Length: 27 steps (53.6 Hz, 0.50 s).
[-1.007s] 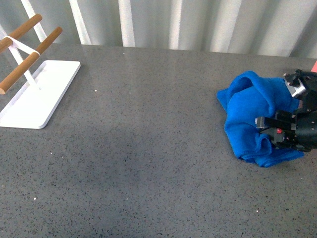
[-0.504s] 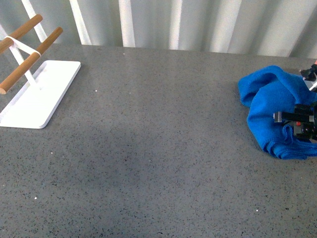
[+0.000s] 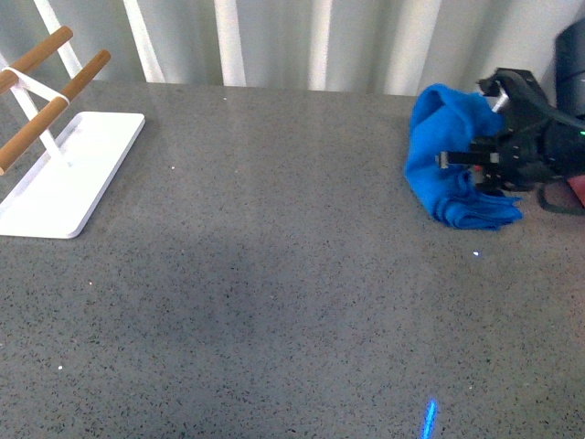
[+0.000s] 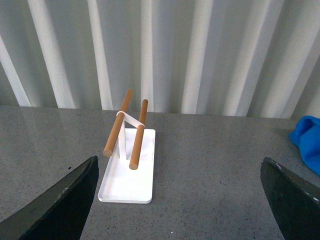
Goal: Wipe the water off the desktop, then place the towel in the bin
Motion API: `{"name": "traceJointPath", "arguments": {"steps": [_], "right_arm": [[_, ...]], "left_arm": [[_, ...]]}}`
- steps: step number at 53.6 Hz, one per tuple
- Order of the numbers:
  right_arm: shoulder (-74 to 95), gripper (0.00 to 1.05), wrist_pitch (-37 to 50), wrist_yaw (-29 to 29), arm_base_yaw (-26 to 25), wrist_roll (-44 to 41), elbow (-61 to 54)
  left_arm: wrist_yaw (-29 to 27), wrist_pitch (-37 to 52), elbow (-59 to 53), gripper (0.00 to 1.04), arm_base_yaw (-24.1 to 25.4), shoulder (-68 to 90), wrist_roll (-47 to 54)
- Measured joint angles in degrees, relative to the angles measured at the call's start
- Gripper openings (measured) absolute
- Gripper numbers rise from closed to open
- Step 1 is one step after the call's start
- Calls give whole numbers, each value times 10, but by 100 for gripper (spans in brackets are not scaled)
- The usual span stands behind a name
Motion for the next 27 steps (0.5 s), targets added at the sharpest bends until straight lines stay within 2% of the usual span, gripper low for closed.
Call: {"name": "traceJointPath", "arguments": {"steps": [5,14,27], "right_arm": [[22,3,-29,-15,46,-4,49],[37,3,-52,-44,97,-14,81],[22,3,-7,-101,160,-12,35]], "left_arm": [[0,0,0,98,0,0,0],[0,0,0,98,0,0,0],[0,0,0,98,0,0,0]]}}
